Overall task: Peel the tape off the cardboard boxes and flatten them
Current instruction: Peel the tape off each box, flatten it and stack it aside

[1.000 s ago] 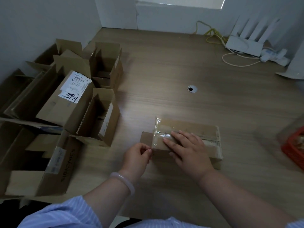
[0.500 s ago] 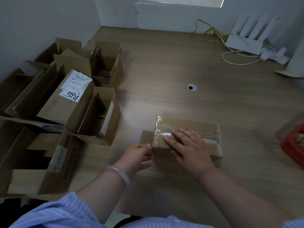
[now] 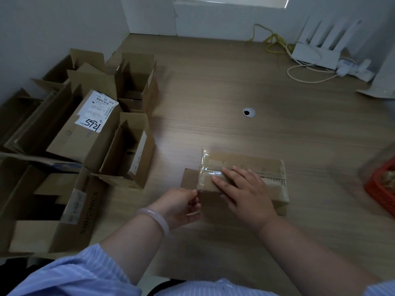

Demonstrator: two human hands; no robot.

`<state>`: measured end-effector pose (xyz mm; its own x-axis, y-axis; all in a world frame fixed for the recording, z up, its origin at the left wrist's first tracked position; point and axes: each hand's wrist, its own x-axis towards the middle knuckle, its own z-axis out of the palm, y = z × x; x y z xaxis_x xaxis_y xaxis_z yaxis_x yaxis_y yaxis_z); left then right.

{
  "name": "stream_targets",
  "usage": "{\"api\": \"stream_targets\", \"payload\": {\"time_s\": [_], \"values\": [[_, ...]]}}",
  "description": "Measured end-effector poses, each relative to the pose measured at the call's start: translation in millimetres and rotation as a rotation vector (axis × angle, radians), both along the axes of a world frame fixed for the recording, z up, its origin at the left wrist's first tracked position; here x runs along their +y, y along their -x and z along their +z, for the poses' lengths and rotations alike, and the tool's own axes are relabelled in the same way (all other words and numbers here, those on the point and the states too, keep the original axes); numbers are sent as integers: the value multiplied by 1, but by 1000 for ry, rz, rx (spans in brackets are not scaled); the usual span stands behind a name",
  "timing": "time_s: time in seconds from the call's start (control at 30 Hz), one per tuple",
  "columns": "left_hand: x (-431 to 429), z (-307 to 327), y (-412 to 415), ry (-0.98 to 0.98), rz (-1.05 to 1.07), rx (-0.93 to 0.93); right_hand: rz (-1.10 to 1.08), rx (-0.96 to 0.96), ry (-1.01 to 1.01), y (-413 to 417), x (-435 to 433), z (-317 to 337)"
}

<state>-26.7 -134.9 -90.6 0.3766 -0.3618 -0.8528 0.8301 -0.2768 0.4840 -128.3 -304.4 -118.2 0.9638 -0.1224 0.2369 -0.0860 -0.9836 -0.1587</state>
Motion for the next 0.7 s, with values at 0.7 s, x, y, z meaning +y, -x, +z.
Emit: {"api": "stream_targets", "payload": {"time_s": [0.7], "values": [[1, 2, -3, 34, 86, -204, 3, -28, 16, -2, -1, -1]]}}
